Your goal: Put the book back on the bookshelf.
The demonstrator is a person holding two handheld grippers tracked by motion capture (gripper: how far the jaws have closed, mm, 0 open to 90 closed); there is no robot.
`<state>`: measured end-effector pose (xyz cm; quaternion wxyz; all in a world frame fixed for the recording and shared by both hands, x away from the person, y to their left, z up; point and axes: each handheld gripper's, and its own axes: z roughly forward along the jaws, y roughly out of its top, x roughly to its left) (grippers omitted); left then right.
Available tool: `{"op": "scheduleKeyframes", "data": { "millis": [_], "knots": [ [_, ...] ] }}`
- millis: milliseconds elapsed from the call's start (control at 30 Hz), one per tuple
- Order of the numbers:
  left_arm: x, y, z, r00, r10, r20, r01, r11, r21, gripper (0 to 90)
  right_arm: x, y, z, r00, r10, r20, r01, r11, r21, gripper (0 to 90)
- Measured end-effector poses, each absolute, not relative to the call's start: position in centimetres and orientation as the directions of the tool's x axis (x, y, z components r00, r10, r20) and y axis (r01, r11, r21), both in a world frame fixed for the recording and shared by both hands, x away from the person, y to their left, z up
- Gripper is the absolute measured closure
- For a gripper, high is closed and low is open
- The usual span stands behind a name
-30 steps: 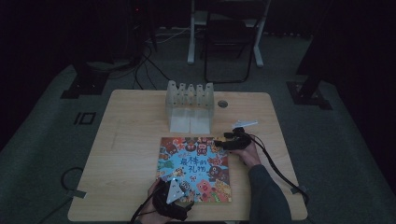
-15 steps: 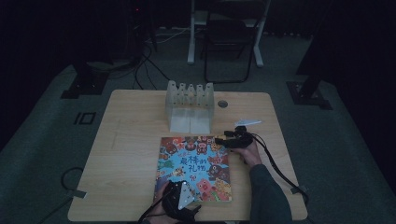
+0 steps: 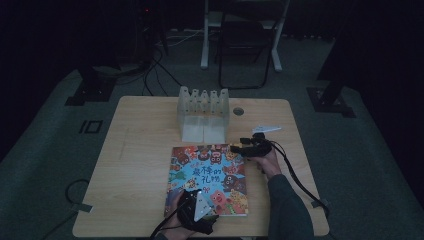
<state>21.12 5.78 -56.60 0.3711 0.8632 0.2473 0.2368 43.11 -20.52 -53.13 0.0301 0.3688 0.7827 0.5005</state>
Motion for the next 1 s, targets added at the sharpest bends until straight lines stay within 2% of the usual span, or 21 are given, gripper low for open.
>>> {"op": "scheduleKeyframes", "data": {
  "millis": [300,567,1000],
  "knots": [
    [20.9,5.7,-56.2,0.757,0.605,0.245,0.224,-0.593,0.773,3.8,43.1,-20.7,-52.9,-0.731,0.602,0.322,0.54,0.221,0.812,26.0],
    [20.5,5.8,-55.8,0.75,0.602,0.273,0.196,-0.597,0.778,3.7,42.7,-20.3,-52.7,-0.725,0.62,0.3,0.537,0.237,0.809,23.7],
    [20.3,6.2,-55.1,0.744,0.615,0.261,0.193,-0.571,0.798,3.9,41.6,-20.1,-52.5,-0.713,0.64,0.286,0.554,0.263,0.79,23.6]
  ]
}}
